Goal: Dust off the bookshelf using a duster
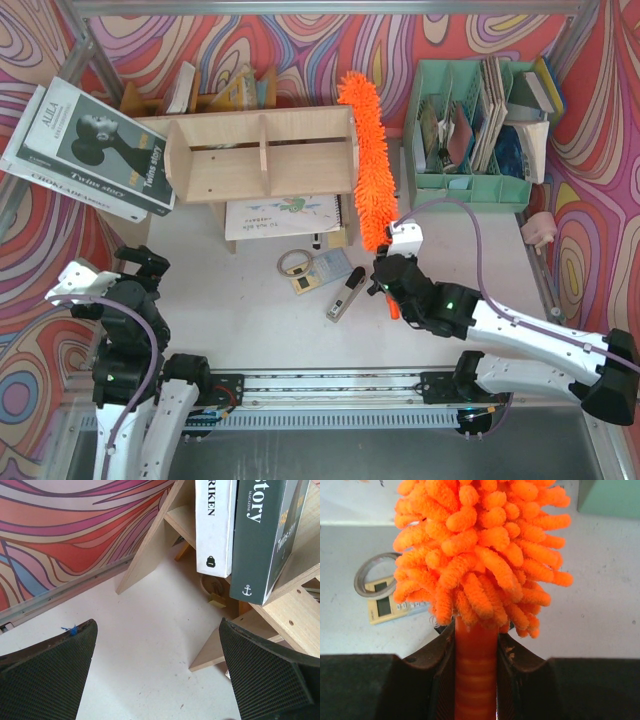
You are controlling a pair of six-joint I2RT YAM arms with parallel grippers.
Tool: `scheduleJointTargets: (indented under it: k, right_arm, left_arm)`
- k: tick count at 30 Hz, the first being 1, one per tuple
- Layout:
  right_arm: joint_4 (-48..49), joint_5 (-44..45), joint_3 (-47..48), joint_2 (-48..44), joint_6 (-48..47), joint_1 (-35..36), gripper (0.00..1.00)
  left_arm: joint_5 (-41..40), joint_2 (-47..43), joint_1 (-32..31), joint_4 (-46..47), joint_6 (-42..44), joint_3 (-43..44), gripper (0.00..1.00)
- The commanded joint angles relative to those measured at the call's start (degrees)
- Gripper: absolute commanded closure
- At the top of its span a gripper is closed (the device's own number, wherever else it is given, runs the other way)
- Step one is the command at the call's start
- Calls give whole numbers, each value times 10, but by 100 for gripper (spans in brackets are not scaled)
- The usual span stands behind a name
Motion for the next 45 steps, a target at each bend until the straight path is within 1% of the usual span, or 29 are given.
scheduleJointTargets:
  k: [1,7,12,15,20,23,27,32,36,38,41,45]
  right_arm:
    - [22,-6,-49,-7,35,2,100]
    - [16,-24,-117,-6,99,1,100]
    - [11,-16,-121,-3,99,1,100]
    - [-2,2,-83,-16,68,1,100]
    - [-22,40,-14,-63,-3,1,100]
    - [-9,56,13,-99,-58,1,100]
    - [34,53,35,-133,-135,1,100]
    - [106,-20,29,-169,-228,1,100]
    - [160,-153,10,-182,-306,1,100]
    - [166,-193,13,-170,-318,1,100]
    - [178,-254,14,-153,-329,1,100]
    - [194,-312,0,-137,-341,2,100]
  left_arm:
    - [2,0,1,7,5,-1,2]
    - [4,3,1,5,0,-1,1]
    - [5,5,1,4,-3,0,2]
    - [5,5,1,5,-3,0,1]
    - [15,11,1,10,1,1,2]
    - [54,13,1,28,15,0,1]
    - [143,27,0,47,24,10,2]
    - [239,83,0,28,-15,77,2]
    - [326,141,0,13,-62,150,2]
    - [367,160,0,19,-86,174,2]
    - [407,167,0,45,-130,193,2]
    - [449,138,0,139,-178,161,2]
